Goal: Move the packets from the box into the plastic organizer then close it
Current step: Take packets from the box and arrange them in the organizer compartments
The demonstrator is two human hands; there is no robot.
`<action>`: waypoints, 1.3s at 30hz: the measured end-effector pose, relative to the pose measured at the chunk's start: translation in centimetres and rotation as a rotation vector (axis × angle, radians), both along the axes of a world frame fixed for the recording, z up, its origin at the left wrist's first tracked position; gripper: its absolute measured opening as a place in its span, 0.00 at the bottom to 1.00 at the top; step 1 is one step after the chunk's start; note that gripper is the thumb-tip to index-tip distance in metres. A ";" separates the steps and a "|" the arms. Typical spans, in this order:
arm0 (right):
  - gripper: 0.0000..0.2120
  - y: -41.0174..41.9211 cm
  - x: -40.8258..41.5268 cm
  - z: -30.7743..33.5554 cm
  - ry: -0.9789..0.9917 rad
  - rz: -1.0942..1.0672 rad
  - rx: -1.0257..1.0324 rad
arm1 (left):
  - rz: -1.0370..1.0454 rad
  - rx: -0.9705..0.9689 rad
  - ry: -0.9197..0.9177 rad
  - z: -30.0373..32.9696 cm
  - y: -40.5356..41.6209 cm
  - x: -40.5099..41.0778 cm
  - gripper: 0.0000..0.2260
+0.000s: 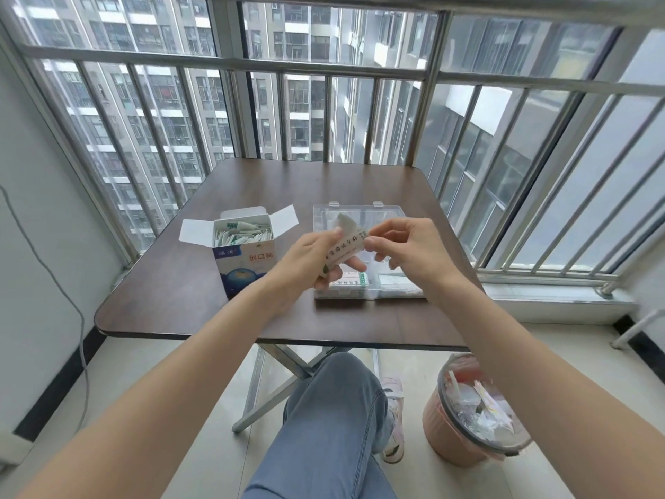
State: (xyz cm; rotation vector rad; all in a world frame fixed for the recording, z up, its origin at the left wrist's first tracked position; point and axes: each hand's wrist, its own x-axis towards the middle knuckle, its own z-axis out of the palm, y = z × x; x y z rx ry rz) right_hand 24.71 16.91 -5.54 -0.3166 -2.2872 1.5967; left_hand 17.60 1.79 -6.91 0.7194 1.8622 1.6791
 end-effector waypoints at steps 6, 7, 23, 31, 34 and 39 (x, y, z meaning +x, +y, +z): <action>0.06 2.5 0.7 0.5 -0.022 0.000 -0.086 | -0.077 -0.065 0.054 0.8 2.4 0.1 0.12; 0.06 2.8 0.7 0.5 -0.022 0.000 -0.109 | -0.090 -0.067 0.061 0.9 2.7 0.0 0.11; 0.08 8.9 -2.8 -3.4 -0.258 -0.279 0.073 | 0.245 -0.099 0.141 -0.4 5.7 -4.0 0.08; 0.05 7.8 -3.9 -4.0 -0.464 -0.202 0.634 | 0.192 -0.114 0.140 -1.0 6.5 -4.1 0.08; 0.06 7.5 -3.9 -4.0 -0.504 -0.209 0.726 | 0.175 -0.142 0.178 -1.2 6.9 -4.1 0.09; 0.07 7.4 -3.7 -3.7 -0.523 -0.201 0.791 | 0.040 -0.292 0.358 -1.3 8.9 -3.8 0.12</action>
